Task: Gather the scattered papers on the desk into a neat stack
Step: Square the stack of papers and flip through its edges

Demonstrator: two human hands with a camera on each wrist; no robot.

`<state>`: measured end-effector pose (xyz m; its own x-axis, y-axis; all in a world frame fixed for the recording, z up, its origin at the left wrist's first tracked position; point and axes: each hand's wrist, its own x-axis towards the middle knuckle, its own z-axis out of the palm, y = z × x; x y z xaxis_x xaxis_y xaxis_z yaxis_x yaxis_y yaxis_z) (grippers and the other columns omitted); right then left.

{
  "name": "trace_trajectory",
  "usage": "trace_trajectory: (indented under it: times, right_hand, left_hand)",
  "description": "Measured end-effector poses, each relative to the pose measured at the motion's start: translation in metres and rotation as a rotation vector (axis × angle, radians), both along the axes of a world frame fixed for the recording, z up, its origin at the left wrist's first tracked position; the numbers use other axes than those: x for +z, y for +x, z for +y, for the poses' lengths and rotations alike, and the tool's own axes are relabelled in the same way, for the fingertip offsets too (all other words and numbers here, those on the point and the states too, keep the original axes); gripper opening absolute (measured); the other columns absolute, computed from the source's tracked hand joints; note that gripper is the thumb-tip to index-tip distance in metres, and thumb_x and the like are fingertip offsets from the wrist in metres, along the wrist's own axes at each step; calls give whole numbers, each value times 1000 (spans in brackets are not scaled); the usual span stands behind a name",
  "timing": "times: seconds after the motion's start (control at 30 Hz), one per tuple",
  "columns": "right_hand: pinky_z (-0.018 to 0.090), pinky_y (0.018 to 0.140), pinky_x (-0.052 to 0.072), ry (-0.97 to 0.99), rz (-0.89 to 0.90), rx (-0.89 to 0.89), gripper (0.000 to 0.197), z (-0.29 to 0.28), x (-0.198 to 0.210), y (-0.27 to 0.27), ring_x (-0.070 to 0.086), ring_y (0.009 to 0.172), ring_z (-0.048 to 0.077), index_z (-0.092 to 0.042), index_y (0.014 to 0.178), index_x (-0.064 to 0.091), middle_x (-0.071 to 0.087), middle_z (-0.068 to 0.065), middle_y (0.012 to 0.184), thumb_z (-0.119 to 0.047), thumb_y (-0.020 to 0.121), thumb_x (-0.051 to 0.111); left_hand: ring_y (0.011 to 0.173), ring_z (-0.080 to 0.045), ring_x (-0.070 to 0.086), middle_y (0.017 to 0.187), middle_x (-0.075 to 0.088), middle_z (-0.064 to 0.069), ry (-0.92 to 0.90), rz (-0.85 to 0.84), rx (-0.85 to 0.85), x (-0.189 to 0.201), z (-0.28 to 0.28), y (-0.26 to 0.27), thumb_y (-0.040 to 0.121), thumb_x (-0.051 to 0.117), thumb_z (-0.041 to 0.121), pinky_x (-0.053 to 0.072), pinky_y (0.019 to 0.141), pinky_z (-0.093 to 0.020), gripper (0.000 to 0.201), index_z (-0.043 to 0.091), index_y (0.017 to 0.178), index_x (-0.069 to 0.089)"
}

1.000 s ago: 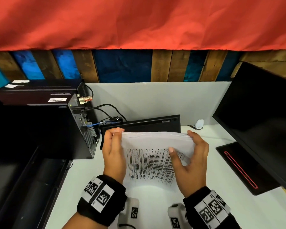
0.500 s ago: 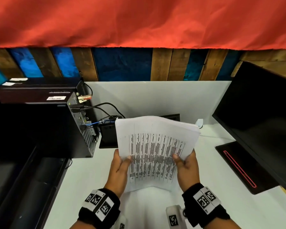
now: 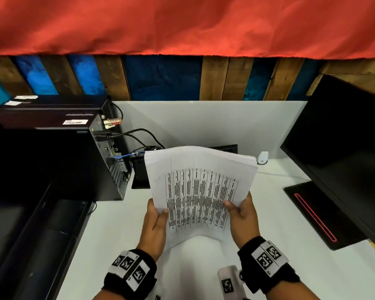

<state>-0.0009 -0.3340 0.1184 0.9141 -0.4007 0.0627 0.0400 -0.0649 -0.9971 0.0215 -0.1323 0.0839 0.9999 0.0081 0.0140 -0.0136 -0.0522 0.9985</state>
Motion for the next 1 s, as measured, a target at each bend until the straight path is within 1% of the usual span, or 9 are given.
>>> trace_trajectory:
  times: [0.2, 0.33, 0.4, 0.47, 0.57, 0.7, 0.77, 0.9, 1.0]
  right_hand:
    - [1, 76, 46, 9, -67, 8, 43, 0, 3, -3, 62, 87, -17, -18, 121, 45, 65, -15, 100, 11, 90, 50]
    - [2, 79, 45, -88, 69, 56, 47, -2, -31, -10, 61, 90, -19, -36, 108, 45, 63, -20, 104, 7, 91, 52]
    - [0, 81, 43, -131, 137, 55, 48, -3, -46, -12, 58, 88, -23, -36, 108, 44, 60, -19, 105, 8, 91, 52]
    - [14, 93, 44, -136, 196, 47, 46, -2, -58, -11, 57, 87, -25, -32, 113, 42, 59, -21, 105, 8, 91, 50]
    - [18, 92, 45, -162, 244, 27, 49, 0, -65, -7, 57, 85, -25, -32, 115, 42, 58, -23, 101, 10, 91, 47]
    - [35, 99, 47, -200, 293, -49, 39, -15, -58, -1, 63, 92, 7, -12, 128, 42, 61, -2, 102, 6, 93, 45]
    - [35, 94, 47, -277, 295, -52, 35, -32, -49, -1, 59, 101, 20, -4, 129, 37, 59, 3, 105, -1, 95, 47]
    - [27, 61, 44, -538, 340, 13, 19, -81, -36, -17, 54, 76, 23, -10, 107, 31, 48, -4, 73, -16, 98, 46]
    - [25, 56, 43, -654, 494, 37, 22, -120, -45, -34, 51, 62, 11, -9, 113, 30, 46, -6, 68, -20, 99, 42]
  left_hand:
    - [101, 11, 58, 104, 66, 31, 4, -88, -1, 4, 6, 2, 87, 44, 20, 42, 87, -6, 32, 37, 115, 47]
    - [110, -17, 60, 112, 65, -2, 115, -4, -28, -36, 10, -3, 98, 45, 11, 47, 100, -33, 28, 12, 126, 46]
    - [110, -4, 59, 114, 65, 13, 146, 8, -44, -51, 11, -7, 97, 43, 14, 46, 98, -22, 28, 25, 123, 46]
    - [110, 11, 55, 114, 62, 31, 215, 4, -65, -57, 10, -8, 98, 40, 12, 38, 92, -3, 34, 38, 119, 42]
    - [108, 12, 55, 116, 62, 23, 296, -5, -81, -62, 12, -4, 97, 39, 19, 39, 91, -5, 29, 38, 119, 40]
    - [107, -6, 58, 119, 60, 5, 371, 2, -123, -55, 3, 4, 99, 41, 13, 40, 93, -13, 35, 13, 134, 36]
    - [103, -10, 59, 113, 62, 3, 361, -2, -168, -47, -10, 9, 99, 43, 15, 43, 87, -10, 27, 12, 125, 39]
    - [102, -24, 61, 108, 64, -9, 301, 90, -297, -41, -51, 16, 85, 40, 27, 49, 93, -39, 37, 6, 115, 43]
    - [102, -31, 60, 108, 62, -14, 327, 197, -456, -49, -86, 12, 87, 41, 19, 50, 90, -44, 29, 1, 110, 44]
